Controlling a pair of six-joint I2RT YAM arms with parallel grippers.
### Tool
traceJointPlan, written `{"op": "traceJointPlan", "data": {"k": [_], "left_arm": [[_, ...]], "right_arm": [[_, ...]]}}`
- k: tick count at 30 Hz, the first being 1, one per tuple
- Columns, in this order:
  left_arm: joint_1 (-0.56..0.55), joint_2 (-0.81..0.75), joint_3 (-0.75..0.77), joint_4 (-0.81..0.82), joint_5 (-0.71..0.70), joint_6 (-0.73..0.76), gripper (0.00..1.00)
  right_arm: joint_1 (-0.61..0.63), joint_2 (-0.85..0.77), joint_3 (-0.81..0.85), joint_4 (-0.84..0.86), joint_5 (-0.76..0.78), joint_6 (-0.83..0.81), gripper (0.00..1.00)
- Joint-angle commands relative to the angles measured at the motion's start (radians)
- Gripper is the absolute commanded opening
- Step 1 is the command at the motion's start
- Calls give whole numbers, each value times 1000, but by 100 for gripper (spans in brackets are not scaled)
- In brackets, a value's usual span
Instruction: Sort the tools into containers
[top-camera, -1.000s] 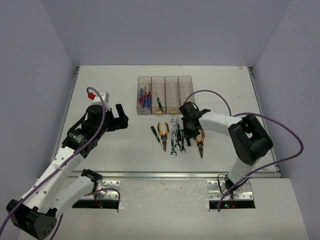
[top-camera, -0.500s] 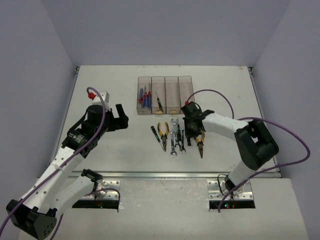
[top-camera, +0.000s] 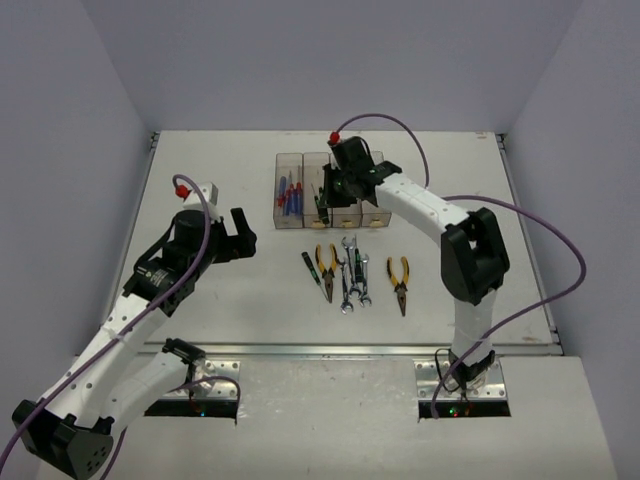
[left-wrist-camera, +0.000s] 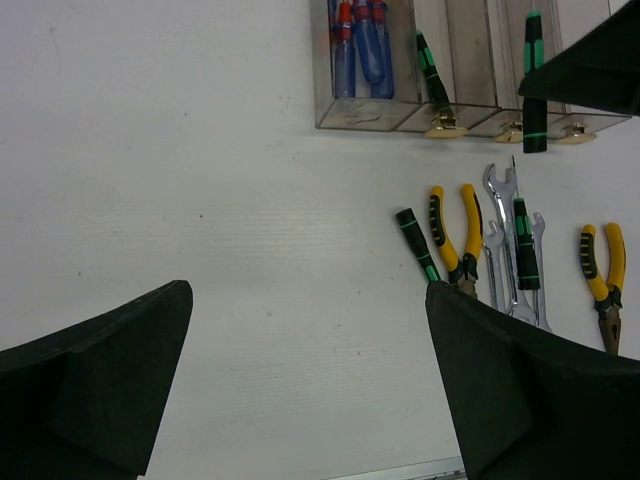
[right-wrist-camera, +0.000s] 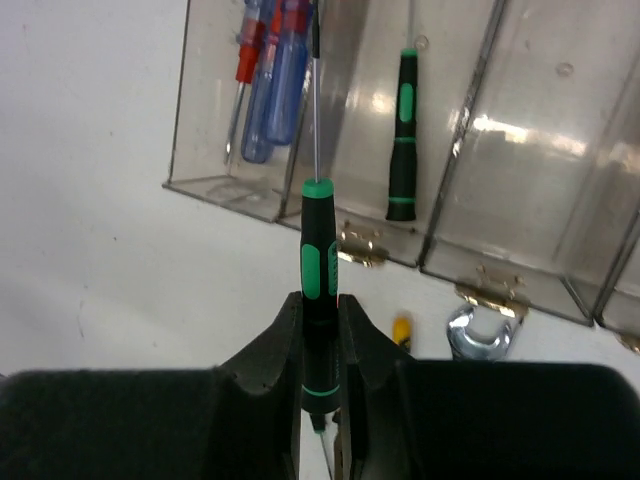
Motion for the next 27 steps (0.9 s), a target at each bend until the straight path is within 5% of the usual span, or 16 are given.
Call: {"op": "traceJointPlan", "data": {"k": [1, 7, 14, 27], "left_arm": [[-6, 9, 2, 31, -19, 9, 100], [-6, 9, 2, 27, -28, 8, 100], [-6, 20, 3, 25, -21, 8, 100], [-6, 19, 3, 29, -18, 8, 100]], "right_arm": [[1, 186, 273, -84, 5, 0, 9], [-15, 393, 582, -204, 56, -28, 29], [-28, 364, 592, -239, 78, -56, 51], [22, -118, -126, -102, 231, -73, 40]]}}
